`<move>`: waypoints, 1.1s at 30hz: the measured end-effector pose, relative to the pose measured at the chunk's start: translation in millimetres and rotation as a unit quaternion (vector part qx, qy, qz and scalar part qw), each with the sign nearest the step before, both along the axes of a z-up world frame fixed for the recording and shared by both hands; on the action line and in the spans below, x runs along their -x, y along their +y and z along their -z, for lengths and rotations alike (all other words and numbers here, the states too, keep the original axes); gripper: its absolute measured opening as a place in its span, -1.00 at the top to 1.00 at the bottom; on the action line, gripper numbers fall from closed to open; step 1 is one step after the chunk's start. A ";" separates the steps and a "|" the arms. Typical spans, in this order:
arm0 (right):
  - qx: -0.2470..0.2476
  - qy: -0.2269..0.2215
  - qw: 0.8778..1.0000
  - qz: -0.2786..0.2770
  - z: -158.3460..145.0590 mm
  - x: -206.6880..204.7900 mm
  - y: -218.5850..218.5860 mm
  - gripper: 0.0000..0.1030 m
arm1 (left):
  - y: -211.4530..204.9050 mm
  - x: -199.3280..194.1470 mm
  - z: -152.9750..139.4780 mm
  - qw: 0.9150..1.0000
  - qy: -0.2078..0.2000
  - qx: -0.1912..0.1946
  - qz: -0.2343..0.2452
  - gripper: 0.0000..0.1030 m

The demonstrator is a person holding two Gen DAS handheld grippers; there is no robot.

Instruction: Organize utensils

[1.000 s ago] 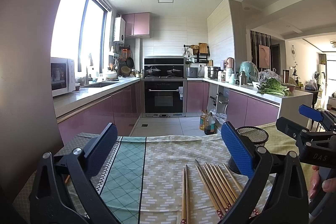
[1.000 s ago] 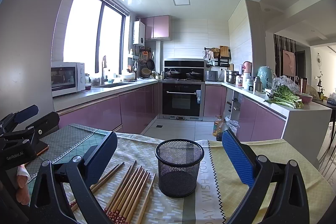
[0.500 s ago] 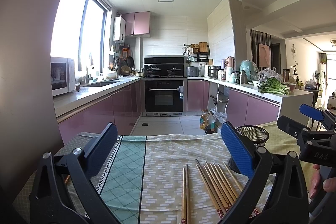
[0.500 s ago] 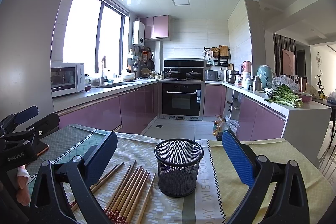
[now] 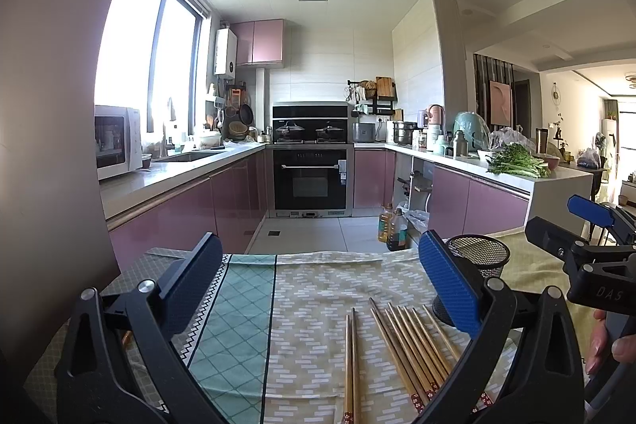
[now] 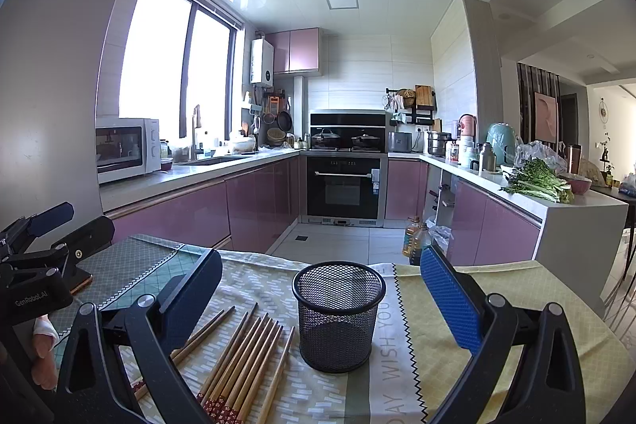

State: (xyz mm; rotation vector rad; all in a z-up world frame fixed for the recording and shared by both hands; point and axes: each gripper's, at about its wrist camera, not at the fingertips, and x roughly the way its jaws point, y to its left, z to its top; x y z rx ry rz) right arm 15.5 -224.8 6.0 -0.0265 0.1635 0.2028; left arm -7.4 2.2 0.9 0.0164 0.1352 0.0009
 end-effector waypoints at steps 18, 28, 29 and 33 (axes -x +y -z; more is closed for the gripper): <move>-0.001 0.003 1.000 0.000 3.5 0.4 0.8 -0.88 | 0.1 -3.2 0.6 1.000 0.007 0.000 0.002 -0.89; -0.003 0.006 1.000 -0.002 3.1 -1.4 2.3 -0.88 | -0.4 -2.8 1.0 1.000 0.012 0.000 0.004 -0.89; -0.002 0.008 1.000 -0.002 3.5 -1.3 3.4 -0.88 | -0.3 -2.7 0.4 1.000 0.013 0.000 0.004 -0.89; -0.003 0.018 1.000 -0.008 2.7 -3.4 0.8 -0.88 | 0.4 -6.6 1.2 1.000 0.024 -0.001 0.008 -0.89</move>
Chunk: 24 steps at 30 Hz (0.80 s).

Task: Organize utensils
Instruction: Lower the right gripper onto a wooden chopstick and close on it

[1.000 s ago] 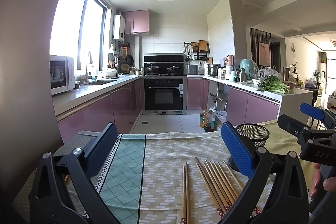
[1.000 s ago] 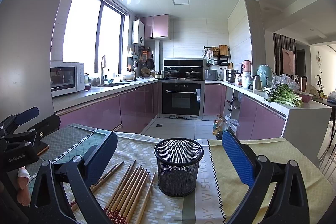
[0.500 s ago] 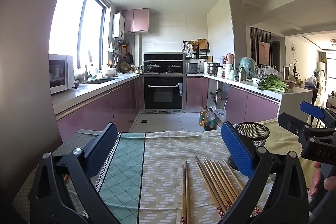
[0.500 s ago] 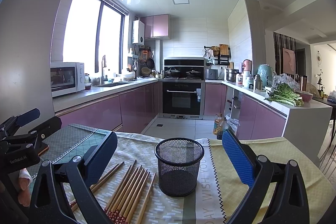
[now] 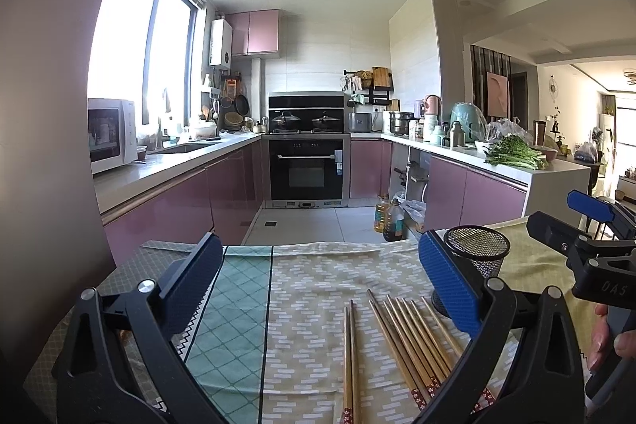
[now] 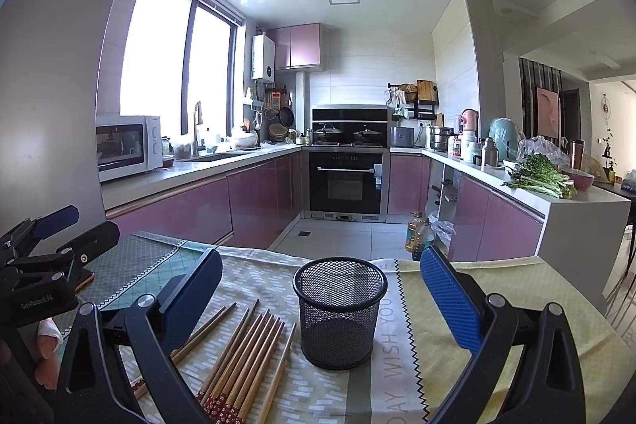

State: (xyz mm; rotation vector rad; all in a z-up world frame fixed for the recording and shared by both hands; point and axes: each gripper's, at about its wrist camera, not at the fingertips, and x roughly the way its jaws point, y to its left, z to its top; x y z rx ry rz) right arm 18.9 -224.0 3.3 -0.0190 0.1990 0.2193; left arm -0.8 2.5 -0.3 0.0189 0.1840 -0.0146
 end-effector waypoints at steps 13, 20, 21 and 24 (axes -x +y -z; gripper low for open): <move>0.064 0.199 0.975 -0.076 56.2 -41.6 29.5 -0.64 | 15.2 -55.5 44.8 0.979 0.190 -0.019 0.064 -0.89; 0.068 0.279 0.954 -0.091 81.6 -59.3 38.8 -0.16 | 16.1 -84.2 81.8 0.955 0.279 -0.031 0.097 -0.53; 0.069 0.285 0.952 -0.093 81.7 -60.7 38.2 -0.12 | 14.7 -87.1 86.0 0.952 0.287 -0.037 0.098 -0.50; 0.072 0.301 0.946 -0.096 87.1 -66.6 43.4 0.01 | 10.8 -95.2 98.6 0.943 0.313 -0.052 0.105 -0.33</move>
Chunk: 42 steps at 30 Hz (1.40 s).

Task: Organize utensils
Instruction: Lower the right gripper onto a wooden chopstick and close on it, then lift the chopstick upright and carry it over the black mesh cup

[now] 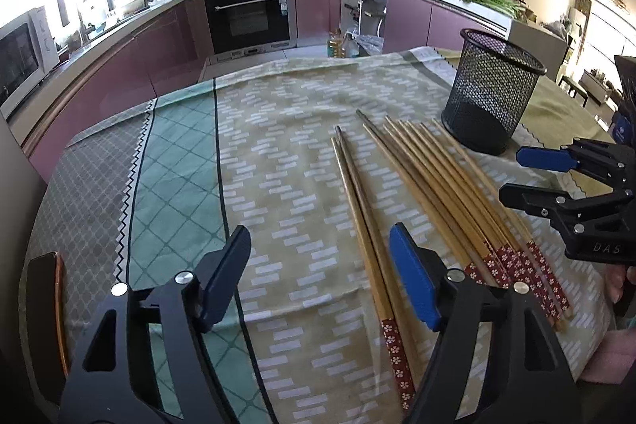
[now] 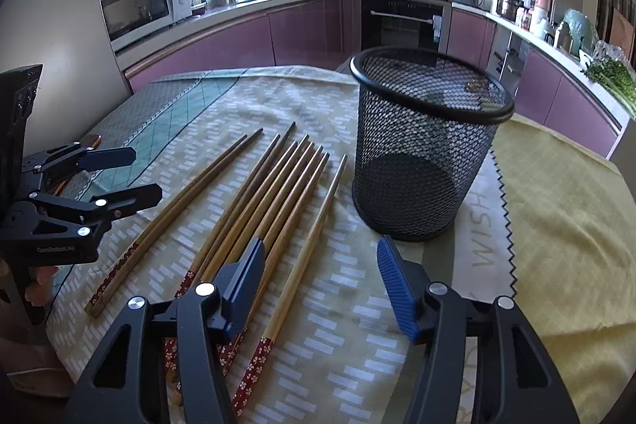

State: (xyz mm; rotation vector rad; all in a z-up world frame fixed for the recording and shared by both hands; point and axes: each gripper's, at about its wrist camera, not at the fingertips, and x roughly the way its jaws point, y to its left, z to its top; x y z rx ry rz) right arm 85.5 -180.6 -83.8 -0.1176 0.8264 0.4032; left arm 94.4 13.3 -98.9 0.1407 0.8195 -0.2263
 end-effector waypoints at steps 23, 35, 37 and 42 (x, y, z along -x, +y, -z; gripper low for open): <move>0.019 0.025 0.999 -0.003 10.2 -18.8 4.9 0.40 | -15.5 -25.7 11.2 0.998 0.045 -0.009 0.031 0.23; -0.030 0.036 0.999 -0.004 7.7 -20.5 -4.0 0.89 | -23.1 -31.4 10.3 0.999 0.045 0.012 0.019 0.82; -0.035 0.031 0.999 -0.006 3.1 -18.1 -5.9 0.89 | -21.5 -30.1 8.7 0.999 0.047 0.018 0.017 0.85; -0.062 0.009 0.998 -0.019 -16.0 -9.1 -14.9 0.89 | -16.5 -20.6 -3.2 0.999 0.036 0.030 0.019 0.85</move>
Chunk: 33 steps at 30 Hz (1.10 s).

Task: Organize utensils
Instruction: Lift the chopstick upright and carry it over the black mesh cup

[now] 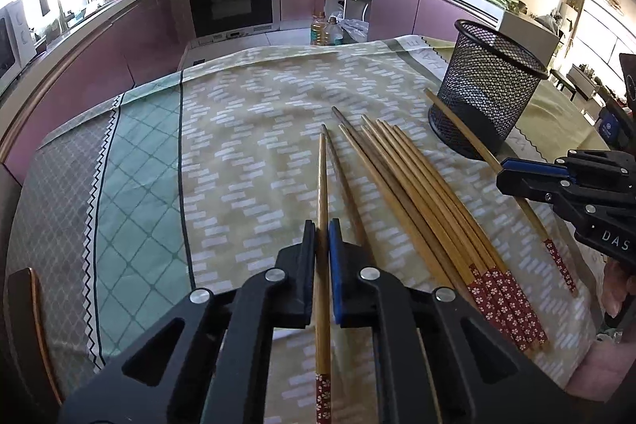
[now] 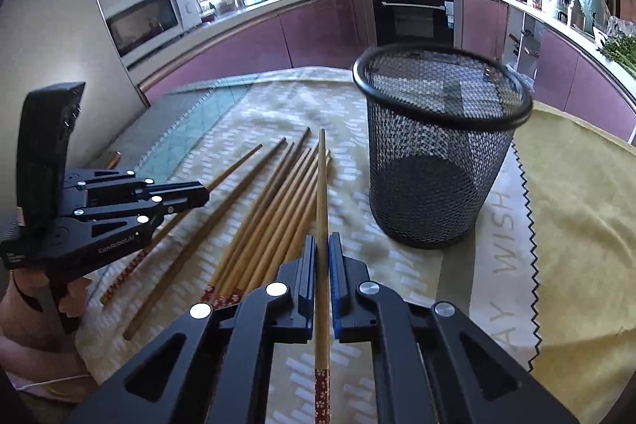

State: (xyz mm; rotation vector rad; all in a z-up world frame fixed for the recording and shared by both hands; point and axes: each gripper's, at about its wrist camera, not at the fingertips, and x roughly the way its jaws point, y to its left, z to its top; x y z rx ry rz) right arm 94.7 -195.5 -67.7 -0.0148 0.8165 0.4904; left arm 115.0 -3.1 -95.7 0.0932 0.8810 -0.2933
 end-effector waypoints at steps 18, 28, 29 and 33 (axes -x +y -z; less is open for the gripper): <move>-0.079 -0.102 0.992 -0.004 -69.9 21.5 -38.1 0.89 | 9.8 42.5 -105.9 0.987 -0.088 0.114 0.065 0.86; -0.088 -0.155 0.984 -0.006 -110.3 13.5 -50.2 0.89 | -2.5 32.3 -155.8 0.970 -0.148 0.176 0.082 0.86; -0.087 -0.161 0.983 -0.007 -114.3 13.8 -51.0 0.89 | -6.0 29.9 -160.5 0.969 -0.153 0.178 0.083 0.86; -0.087 -0.183 0.979 -0.008 -134.3 8.7 -59.0 0.89 | -21.8 16.4 -179.5 0.962 -0.168 0.193 0.095 0.86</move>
